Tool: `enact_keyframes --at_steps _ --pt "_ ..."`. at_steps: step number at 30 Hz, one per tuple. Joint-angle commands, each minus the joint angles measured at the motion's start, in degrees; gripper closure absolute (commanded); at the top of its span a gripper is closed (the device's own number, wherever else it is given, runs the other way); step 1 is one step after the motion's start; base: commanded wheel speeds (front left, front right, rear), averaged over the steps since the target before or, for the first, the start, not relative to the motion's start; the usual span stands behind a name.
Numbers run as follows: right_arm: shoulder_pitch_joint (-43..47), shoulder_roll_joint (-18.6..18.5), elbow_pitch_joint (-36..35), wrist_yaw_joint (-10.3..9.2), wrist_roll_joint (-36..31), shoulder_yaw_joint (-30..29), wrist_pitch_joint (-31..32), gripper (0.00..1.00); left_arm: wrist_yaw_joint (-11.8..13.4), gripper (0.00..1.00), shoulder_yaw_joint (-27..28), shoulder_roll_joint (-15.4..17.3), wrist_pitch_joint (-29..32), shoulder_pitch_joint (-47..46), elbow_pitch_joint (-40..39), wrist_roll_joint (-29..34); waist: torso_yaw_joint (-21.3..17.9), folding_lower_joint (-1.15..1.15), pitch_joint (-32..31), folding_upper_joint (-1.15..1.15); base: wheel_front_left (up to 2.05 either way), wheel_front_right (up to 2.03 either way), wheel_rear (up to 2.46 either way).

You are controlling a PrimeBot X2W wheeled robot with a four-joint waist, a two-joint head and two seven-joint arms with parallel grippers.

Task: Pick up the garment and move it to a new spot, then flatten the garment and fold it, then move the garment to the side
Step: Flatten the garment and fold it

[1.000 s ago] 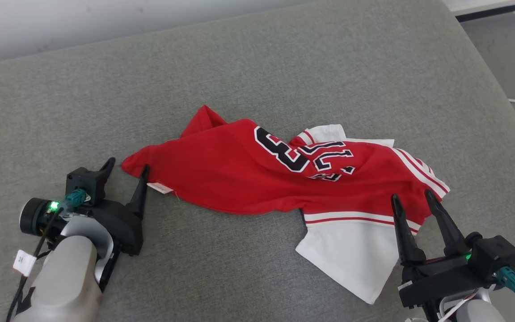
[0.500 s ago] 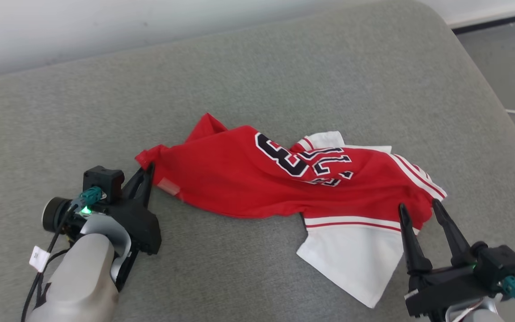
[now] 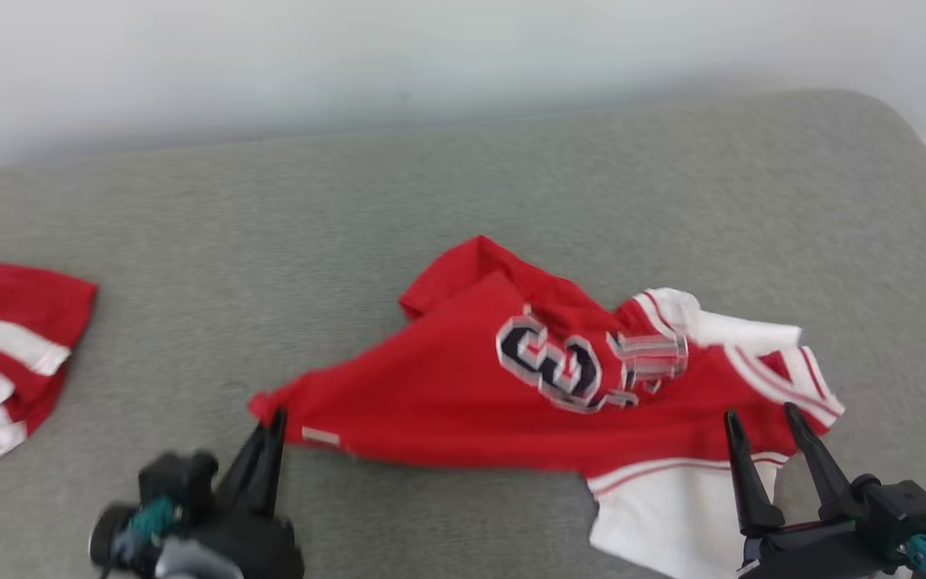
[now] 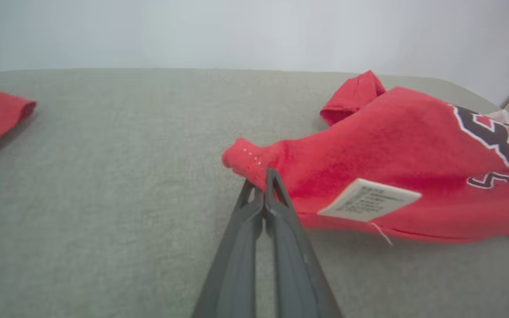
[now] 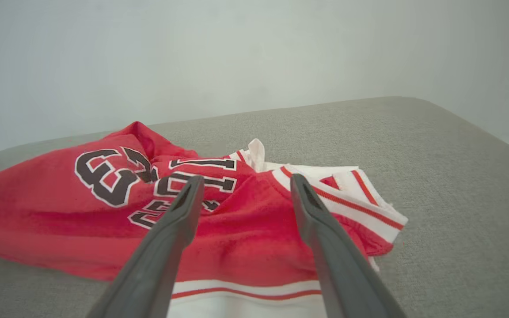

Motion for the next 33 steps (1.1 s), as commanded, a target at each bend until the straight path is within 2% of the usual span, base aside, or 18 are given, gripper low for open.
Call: enact_keyframes --at_steps 1,8,9,10,11,16,22,28,33 --pt "0.8 0.0 0.0 -0.15 -0.2 -0.1 -0.1 0.0 0.4 1.0 0.2 0.0 0.0 1.2 -0.8 -1.0 3.7 0.01 -2.4 0.0 0.0 0.0 0.0" --pt "1.0 -0.2 0.4 -0.15 0.1 0.2 -0.1 0.0 3.6 1.0 1.8 -0.5 0.1 11.9 -5.5 -3.5 5.2 0.01 -2.8 0.0 0.0 0.0 0.0" --pt "1.1 -0.3 0.4 -0.15 0.2 0.3 -0.1 0.0 3.9 0.73 1.9 -0.8 0.1 12.7 -5.8 -3.8 5.3 0.01 -2.9 0.0 0.0 0.0 0.0" --pt "1.1 -0.4 0.5 -0.15 0.3 0.4 -0.1 0.0 4.0 0.33 2.0 -0.8 0.1 13.3 -6.0 -4.0 5.3 0.01 -2.9 0.0 0.0 0.0 0.0" --pt "1.2 -0.5 0.5 -0.15 0.3 0.5 -0.1 0.0 4.2 0.0 2.0 -0.8 0.1 13.8 -6.0 -3.9 5.3 0.01 -3.1 0.0 0.0 0.0 0.0" --pt "1.4 -1.0 0.7 -0.15 0.6 0.2 -0.1 0.0 4.5 0.0 3.7 -1.4 0.0 13.6 -8.8 -3.0 4.9 0.01 -3.8 0.0 0.0 0.0 0.0" --pt "1.5 -1.1 0.9 -0.15 0.5 -0.3 -0.1 0.0 4.9 0.0 9.5 -2.9 -0.1 13.6 -16.7 1.1 4.1 0.01 -4.6 0.0 0.0 0.0 0.0" --pt "1.9 -0.9 1.2 -0.15 0.4 -0.8 -0.1 0.0 3.0 0.0 15.4 -5.4 0.0 15.1 -20.7 5.1 3.2 0.01 -5.7 0.0 0.0 0.0 0.0" --pt "2.7 -0.6 1.1 -0.15 0.2 -1.4 -0.1 0.0 1.6 0.0 18.1 -7.0 0.0 16.4 -21.5 7.7 2.4 0.01 -6.7 0.0 0.0 0.0 0.0"
